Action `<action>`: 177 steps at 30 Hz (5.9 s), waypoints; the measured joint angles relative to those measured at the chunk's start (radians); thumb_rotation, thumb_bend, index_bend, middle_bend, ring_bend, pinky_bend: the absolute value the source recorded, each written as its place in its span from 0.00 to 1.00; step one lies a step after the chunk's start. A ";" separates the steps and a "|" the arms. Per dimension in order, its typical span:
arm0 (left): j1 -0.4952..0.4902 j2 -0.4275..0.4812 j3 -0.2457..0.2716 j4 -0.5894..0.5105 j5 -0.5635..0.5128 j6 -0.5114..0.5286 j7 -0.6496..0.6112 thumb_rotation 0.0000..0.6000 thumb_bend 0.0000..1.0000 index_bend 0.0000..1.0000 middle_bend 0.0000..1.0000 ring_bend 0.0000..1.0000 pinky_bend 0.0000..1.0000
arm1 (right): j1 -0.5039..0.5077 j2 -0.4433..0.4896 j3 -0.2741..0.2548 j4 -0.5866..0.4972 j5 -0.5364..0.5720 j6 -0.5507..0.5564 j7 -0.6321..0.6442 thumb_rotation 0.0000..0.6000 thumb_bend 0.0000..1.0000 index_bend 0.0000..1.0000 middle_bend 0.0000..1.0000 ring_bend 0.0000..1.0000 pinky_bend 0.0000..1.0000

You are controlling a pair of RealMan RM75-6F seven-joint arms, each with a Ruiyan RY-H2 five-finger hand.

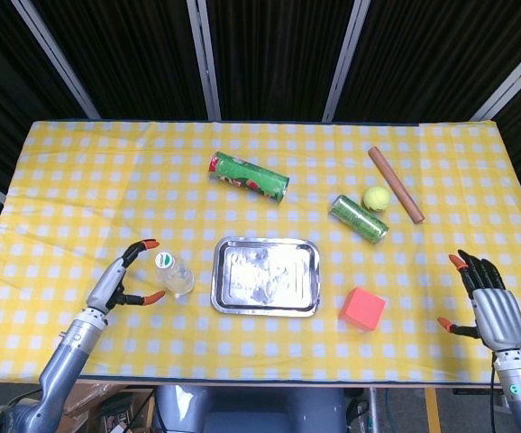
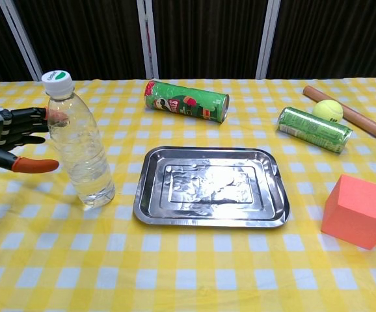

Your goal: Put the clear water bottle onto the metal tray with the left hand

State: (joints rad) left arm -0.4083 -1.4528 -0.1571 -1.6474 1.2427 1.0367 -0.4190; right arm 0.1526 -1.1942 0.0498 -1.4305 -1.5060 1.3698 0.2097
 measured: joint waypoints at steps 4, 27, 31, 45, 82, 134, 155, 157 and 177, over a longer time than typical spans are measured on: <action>-0.029 -0.058 -0.012 0.039 -0.052 -0.025 0.071 1.00 0.23 0.17 0.10 0.00 0.00 | 0.001 0.003 -0.002 -0.001 -0.001 -0.003 0.008 1.00 0.05 0.05 0.00 0.00 0.00; -0.068 -0.151 -0.045 0.061 -0.112 -0.006 0.209 1.00 0.42 0.53 0.51 0.04 0.07 | 0.004 0.002 -0.007 -0.007 -0.004 -0.005 0.003 1.00 0.05 0.05 0.00 0.00 0.00; -0.081 -0.158 -0.064 0.021 -0.130 -0.017 0.213 1.00 0.42 0.52 0.50 0.04 0.07 | 0.005 0.001 -0.006 -0.004 -0.005 -0.004 0.004 1.00 0.05 0.05 0.00 0.00 0.00; -0.211 -0.162 -0.154 -0.185 -0.350 -0.076 0.389 1.00 0.42 0.52 0.50 0.04 0.07 | 0.005 0.006 -0.006 0.000 0.001 -0.008 0.024 1.00 0.05 0.05 0.00 0.00 0.00; -0.469 -0.039 -0.403 -0.698 -0.896 0.318 0.833 1.00 0.42 0.50 0.48 0.04 0.06 | 0.005 0.013 -0.011 -0.012 -0.003 -0.010 0.031 1.00 0.05 0.05 0.00 0.00 0.00; -0.317 0.087 -0.164 -0.569 -0.647 0.113 0.562 1.00 0.42 0.52 0.48 0.04 0.06 | 0.010 0.005 -0.018 -0.017 -0.009 -0.017 0.019 1.00 0.05 0.05 0.00 0.00 0.00; -0.523 -0.445 -0.257 -0.341 -0.644 0.172 0.664 1.00 0.44 0.52 0.49 0.04 0.06 | 0.013 0.002 -0.022 -0.014 -0.015 -0.019 0.013 1.00 0.05 0.05 0.00 0.00 0.00; -0.550 -0.477 -0.270 -0.326 -0.661 0.172 0.684 1.00 0.44 0.52 0.49 0.04 0.06 | 0.013 0.003 -0.023 -0.013 -0.017 -0.018 0.016 1.00 0.05 0.05 0.00 0.00 0.00; -0.197 0.122 -0.116 -0.589 -0.467 0.294 0.579 1.00 0.43 0.52 0.49 0.04 0.06 | 0.009 0.004 -0.027 -0.026 -0.017 -0.016 0.004 1.00 0.05 0.05 0.00 0.00 0.00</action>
State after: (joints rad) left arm -0.6050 -1.3313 -0.2731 -2.2368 0.7758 1.3305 0.1595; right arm 0.1621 -1.1907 0.0229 -1.4562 -1.5230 1.3535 0.2136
